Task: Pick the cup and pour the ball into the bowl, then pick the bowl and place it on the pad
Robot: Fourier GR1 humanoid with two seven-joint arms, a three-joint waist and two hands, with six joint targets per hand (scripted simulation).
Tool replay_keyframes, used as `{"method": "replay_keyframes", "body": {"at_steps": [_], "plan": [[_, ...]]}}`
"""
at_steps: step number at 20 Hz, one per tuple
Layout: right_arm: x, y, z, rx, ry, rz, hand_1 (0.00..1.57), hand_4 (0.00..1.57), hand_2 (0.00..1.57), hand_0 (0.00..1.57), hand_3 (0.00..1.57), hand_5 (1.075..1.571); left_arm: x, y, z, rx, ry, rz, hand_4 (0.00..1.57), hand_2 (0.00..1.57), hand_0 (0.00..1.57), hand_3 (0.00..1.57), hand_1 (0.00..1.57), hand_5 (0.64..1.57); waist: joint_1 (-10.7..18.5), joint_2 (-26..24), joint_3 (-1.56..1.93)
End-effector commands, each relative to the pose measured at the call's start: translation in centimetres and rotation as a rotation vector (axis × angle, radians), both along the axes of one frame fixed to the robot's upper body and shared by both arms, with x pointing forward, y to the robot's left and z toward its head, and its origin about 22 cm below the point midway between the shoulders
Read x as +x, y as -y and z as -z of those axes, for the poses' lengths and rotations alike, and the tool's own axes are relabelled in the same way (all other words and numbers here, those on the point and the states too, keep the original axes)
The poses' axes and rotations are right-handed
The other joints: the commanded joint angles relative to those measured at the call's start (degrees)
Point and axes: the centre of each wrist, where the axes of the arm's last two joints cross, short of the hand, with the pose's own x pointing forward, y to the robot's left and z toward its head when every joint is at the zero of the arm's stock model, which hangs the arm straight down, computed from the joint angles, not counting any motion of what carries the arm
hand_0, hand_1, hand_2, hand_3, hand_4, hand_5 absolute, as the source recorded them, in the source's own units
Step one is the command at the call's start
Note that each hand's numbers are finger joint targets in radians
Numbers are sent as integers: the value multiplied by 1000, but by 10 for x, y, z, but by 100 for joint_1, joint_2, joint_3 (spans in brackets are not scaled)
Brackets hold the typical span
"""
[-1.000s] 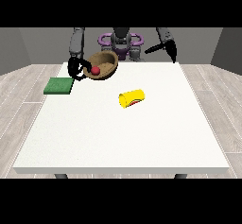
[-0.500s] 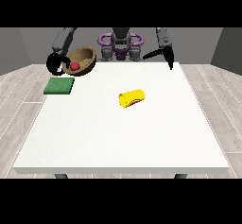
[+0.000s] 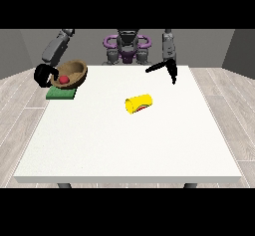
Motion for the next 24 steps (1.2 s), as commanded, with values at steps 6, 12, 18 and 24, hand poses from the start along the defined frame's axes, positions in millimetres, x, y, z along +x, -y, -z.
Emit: {"method": "replay_keyframes", "body": {"at_steps": [6, 12, 18, 24], "plan": [[-26, 66, -45, -96, 206, 82, 1571, 1047, 1571, 1571, 0, 1567, -9, 13, -62, 27, 208, 28, 0, 0, 0, 0, 0, 1564, 245, 1105, 8], [-36, 77, -40, -122, 163, 92, 1571, 1027, 1571, 1571, 343, 1571, -37, 31, -70, 32, 190, 53, 0, 0, 0, 0, 0, 1564, 237, 988, 10], [-36, 82, -49, -21, 161, 70, 1571, 836, 1571, 1571, 0, 1569, -40, 18, -59, 7, 159, 13, 0, 0, 0, 0, 0, 1565, 40, 867, -1], [-33, 78, -45, -29, 87, 94, 1571, 735, 1571, 1571, 815, 1571, -32, -2, -60, -1, 129, 36, 0, 0, 0, 0, 0, 1566, 169, 652, -8]]}}
